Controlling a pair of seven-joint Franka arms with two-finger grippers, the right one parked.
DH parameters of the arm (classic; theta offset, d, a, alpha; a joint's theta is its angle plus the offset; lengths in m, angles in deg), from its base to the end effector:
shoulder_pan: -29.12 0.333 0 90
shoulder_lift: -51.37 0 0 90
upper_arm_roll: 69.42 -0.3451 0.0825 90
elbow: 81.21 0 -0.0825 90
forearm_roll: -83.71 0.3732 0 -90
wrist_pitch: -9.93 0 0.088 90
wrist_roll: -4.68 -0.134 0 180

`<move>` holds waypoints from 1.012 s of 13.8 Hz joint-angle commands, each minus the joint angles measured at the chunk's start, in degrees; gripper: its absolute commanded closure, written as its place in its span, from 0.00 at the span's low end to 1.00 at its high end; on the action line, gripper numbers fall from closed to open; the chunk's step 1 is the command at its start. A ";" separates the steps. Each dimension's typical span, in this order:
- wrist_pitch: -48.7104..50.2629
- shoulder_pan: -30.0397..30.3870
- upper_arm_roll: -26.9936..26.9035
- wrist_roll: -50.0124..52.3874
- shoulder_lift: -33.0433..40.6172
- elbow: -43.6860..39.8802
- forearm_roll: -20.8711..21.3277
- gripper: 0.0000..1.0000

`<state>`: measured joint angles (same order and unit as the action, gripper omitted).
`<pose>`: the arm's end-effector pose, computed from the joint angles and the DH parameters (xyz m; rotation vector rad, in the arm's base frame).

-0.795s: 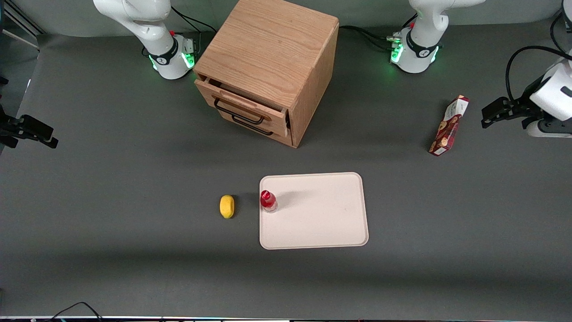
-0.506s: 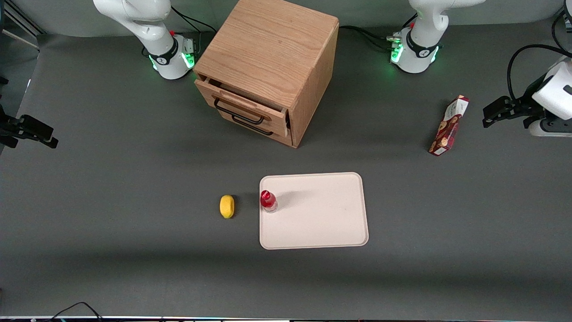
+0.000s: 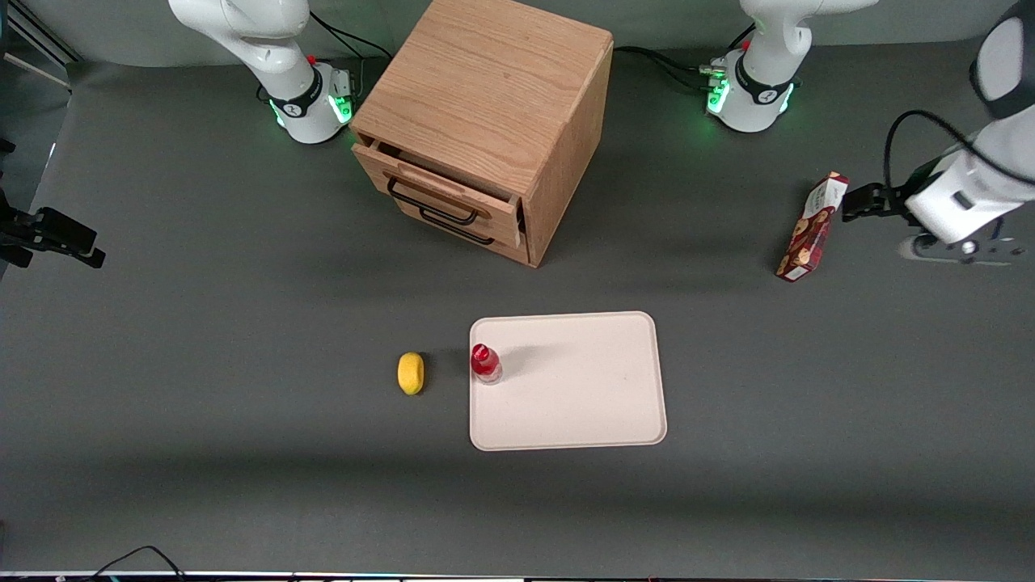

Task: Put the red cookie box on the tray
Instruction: 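Move the left gripper down over the red plaid shortbread box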

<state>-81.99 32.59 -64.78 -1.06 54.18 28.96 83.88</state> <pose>0.4954 -0.0103 0.4964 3.1036 -0.1872 -0.4218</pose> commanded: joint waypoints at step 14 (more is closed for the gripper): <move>-58.78 3.38 -8.59 -24.58 2.74 49.78 1.06 0.00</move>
<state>-135.42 35.85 -72.90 -24.09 55.95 75.04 84.58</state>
